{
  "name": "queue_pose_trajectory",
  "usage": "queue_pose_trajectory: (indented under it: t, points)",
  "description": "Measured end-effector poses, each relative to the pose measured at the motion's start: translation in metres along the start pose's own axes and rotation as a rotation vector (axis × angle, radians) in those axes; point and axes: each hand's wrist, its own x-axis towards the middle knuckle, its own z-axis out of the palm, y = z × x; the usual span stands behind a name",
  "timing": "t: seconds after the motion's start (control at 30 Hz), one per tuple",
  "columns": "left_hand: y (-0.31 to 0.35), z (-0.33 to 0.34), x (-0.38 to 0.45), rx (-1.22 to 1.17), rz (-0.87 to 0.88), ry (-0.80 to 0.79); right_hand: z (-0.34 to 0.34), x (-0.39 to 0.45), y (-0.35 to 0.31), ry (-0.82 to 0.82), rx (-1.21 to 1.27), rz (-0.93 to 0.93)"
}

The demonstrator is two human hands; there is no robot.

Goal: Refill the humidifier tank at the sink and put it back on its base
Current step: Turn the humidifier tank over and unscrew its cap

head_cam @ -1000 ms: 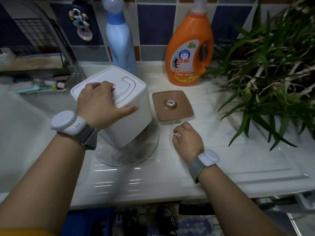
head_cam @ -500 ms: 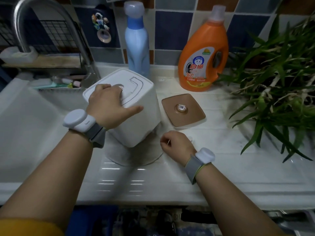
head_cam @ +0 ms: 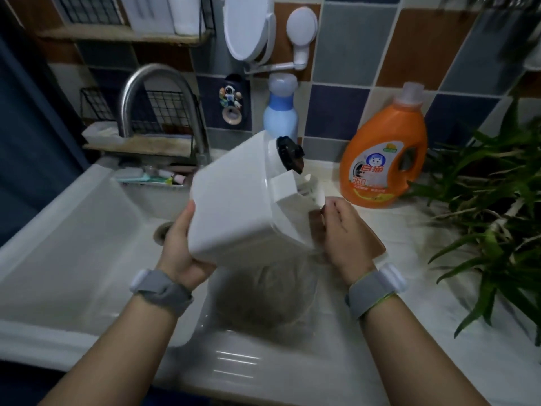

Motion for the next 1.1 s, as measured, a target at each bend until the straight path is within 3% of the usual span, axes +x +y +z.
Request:
queue_pose_trajectory:
  t: [0.07,0.17,0.3,0.5,0.67,0.77,0.8,0.9,0.93,0.97,1.1]
  points:
    - [-0.017,-0.009,0.003,-0.128,-0.087,0.004,-0.004,0.007,-0.01,0.035,-0.125,-0.093]
    - [-0.043,-0.016,0.009,-0.296,-0.179,0.062,-0.005,0.014,-0.028,0.006,-0.068,-0.148]
    - [-0.076,-0.018,0.011,-0.443,-0.282,0.163,-0.004,0.015,-0.045,-0.15,-0.128,-0.155]
    - [-0.09,-0.021,0.031,-0.391,-0.306,0.212,0.005,0.017,-0.046,-0.083,-0.222,-0.126]
    - [-0.076,-0.033,0.047,-0.125,-0.308,0.205,0.016,0.022,-0.045,-0.096,-0.241,-0.099]
    - [-0.074,-0.043,0.049,0.14,-0.306,0.36,0.029,0.012,-0.037,-0.062,-0.206,-0.129]
    - [-0.072,-0.043,0.048,0.318,-0.263,0.417,0.03,0.009,-0.034,-0.048,-0.225,-0.143]
    - [-0.057,-0.056,0.049,1.193,0.017,0.456,0.031,0.006,-0.033,-0.117,-0.252,-0.17]
    - [-0.044,-0.056,0.047,1.345,0.089,0.446,0.031,0.007,-0.035,-0.159,-0.258,-0.19]
    - [-0.031,-0.054,0.045,1.378,0.144,0.424,0.032,0.008,-0.038,-0.201,-0.286,-0.206]
    - [0.01,-0.006,0.026,0.886,0.342,0.333,0.025,0.021,-0.058,-0.27,-0.538,-0.254]
